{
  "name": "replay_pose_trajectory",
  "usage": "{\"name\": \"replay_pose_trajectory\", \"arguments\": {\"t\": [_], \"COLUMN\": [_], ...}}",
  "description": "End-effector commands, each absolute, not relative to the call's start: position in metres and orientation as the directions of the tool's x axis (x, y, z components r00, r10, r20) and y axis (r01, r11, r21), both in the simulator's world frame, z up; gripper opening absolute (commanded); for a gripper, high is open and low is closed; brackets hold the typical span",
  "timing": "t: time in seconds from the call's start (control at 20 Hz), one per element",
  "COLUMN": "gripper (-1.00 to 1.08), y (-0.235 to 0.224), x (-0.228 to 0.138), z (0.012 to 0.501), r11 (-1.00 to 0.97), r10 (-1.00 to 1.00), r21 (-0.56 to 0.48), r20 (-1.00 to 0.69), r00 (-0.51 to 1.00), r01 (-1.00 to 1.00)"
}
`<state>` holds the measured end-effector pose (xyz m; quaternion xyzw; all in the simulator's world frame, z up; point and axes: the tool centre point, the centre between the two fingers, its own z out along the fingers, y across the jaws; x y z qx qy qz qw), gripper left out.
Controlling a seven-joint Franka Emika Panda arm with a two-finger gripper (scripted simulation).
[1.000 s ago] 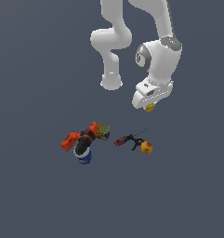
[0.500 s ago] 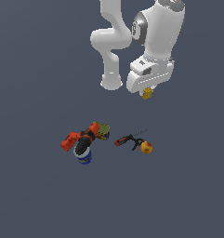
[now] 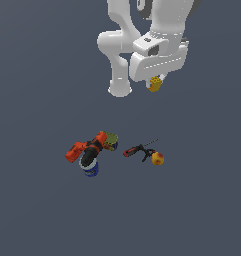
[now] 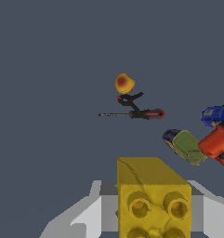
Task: Pick up a designated object from a clutter of objects.
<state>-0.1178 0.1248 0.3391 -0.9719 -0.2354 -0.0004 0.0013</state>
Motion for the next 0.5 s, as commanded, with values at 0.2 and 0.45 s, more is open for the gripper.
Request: {"name": "replay_pose_trajectory", "arguments": {"t": [0.2, 0.45], "gripper": [-1.0, -1.0], "y": [0.114, 0.112], "x": [-0.115, -0.114], "z": [0.366, 0.371], "r11": [-0.889, -0.889], "r10": [0.457, 0.457], "r21": [-0.001, 0.0], "r20": [0.0, 0.0], "r00": [0.889, 0.889], "r01": [0.457, 0.457]}}
